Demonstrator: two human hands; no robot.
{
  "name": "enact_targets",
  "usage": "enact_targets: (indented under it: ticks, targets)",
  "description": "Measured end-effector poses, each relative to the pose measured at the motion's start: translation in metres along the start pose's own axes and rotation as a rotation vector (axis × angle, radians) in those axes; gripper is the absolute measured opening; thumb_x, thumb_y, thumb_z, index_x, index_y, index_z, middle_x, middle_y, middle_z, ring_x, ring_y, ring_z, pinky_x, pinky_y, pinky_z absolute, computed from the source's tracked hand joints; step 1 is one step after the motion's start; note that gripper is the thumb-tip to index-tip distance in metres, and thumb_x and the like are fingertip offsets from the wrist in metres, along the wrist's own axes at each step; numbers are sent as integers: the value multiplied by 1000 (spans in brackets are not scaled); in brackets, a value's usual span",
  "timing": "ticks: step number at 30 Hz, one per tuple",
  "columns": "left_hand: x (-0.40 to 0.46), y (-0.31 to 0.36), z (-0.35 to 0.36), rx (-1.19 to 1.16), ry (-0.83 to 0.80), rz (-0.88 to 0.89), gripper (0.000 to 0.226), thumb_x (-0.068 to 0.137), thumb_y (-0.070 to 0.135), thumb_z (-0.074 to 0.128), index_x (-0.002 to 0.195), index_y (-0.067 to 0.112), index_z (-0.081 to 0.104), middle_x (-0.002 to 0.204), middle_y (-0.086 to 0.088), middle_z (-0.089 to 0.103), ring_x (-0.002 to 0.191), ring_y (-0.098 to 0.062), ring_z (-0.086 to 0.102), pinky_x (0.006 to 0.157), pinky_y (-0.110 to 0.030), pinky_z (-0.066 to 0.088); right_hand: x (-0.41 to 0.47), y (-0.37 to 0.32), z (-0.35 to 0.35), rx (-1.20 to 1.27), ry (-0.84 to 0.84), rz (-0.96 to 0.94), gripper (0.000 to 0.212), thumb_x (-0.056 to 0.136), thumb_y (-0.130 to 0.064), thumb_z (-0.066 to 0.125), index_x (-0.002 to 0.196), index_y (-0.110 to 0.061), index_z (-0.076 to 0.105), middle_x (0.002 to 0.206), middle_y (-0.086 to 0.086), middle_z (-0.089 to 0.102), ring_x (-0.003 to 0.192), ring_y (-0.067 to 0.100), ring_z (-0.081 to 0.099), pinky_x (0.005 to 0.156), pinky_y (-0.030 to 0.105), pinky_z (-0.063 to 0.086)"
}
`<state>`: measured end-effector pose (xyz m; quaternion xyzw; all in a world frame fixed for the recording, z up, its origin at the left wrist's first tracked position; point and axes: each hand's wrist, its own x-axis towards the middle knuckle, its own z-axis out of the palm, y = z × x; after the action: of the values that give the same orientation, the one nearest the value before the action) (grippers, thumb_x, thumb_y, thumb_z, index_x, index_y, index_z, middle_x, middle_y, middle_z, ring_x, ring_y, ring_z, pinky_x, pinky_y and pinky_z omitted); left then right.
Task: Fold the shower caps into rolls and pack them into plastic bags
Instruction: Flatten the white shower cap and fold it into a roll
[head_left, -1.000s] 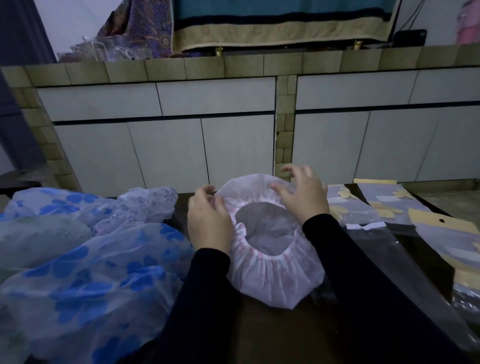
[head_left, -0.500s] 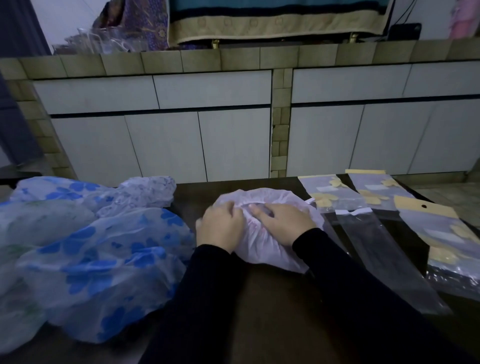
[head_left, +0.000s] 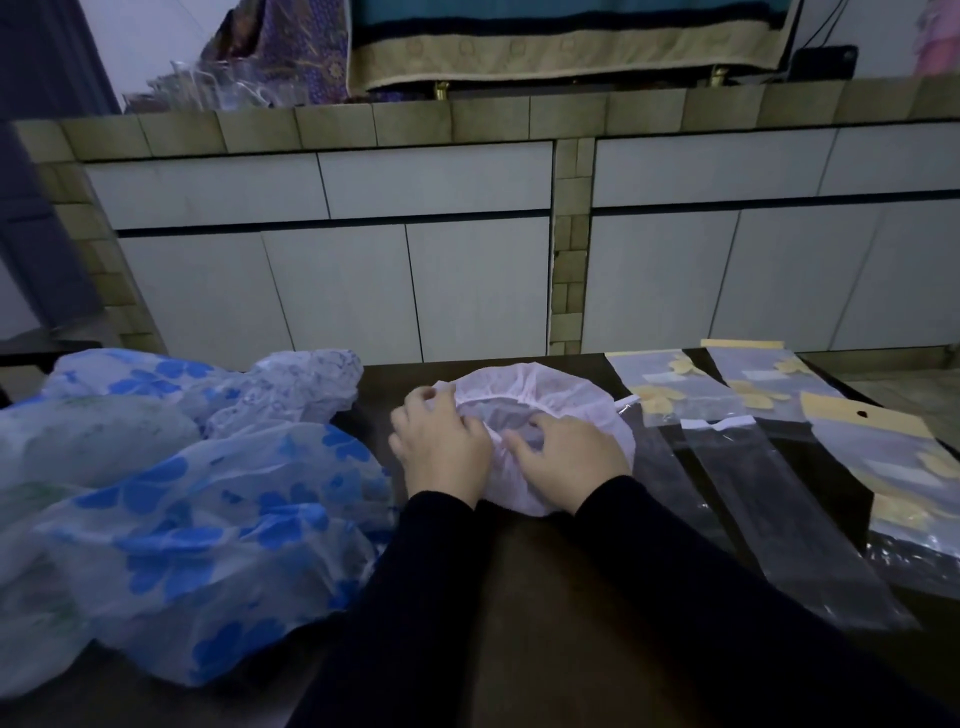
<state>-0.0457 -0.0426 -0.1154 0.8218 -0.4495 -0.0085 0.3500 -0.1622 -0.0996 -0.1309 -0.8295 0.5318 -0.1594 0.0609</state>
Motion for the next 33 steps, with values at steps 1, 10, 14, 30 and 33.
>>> enact_targets:
  ticks: [1,10,14,30,33]
  targets:
    - [0,0,-1,-37,0,54,41,93,21,44,134,24,46,141,-2,40,128,-21,36,107,-39,27,3,2,2,-16,-43,-19,56,95,-59,29,135,-24,48,126,5,60,113,22,56,96,37,42]
    - [4,-18,7,228,-279,40,40,100,39,30,128,27,56,139,-8,43,127,-27,38,104,-40,30,18,47,-7,-253,-166,-176,62,94,-63,26,148,-32,25,155,-2,25,141,19,26,112,57,12]
    - [4,-15,10,270,-257,105,38,100,37,30,127,24,55,138,-8,45,128,-26,37,107,-43,29,17,46,-11,-229,-76,-218,50,98,-45,39,146,-35,31,153,-5,29,139,15,27,112,53,14]
    - [-3,-14,10,389,-542,76,76,92,68,24,151,31,-7,160,-8,-11,146,-32,-9,116,-50,-1,24,60,-4,-56,-258,-110,68,94,-63,30,152,-31,16,161,-2,8,146,20,15,116,41,16]
    - [-2,-13,7,359,-549,74,82,91,67,32,152,28,-7,161,-8,-9,147,-32,-7,116,-51,2,26,63,-6,-51,-269,-106,68,94,-63,31,152,-31,17,161,-2,9,144,22,19,116,40,18]
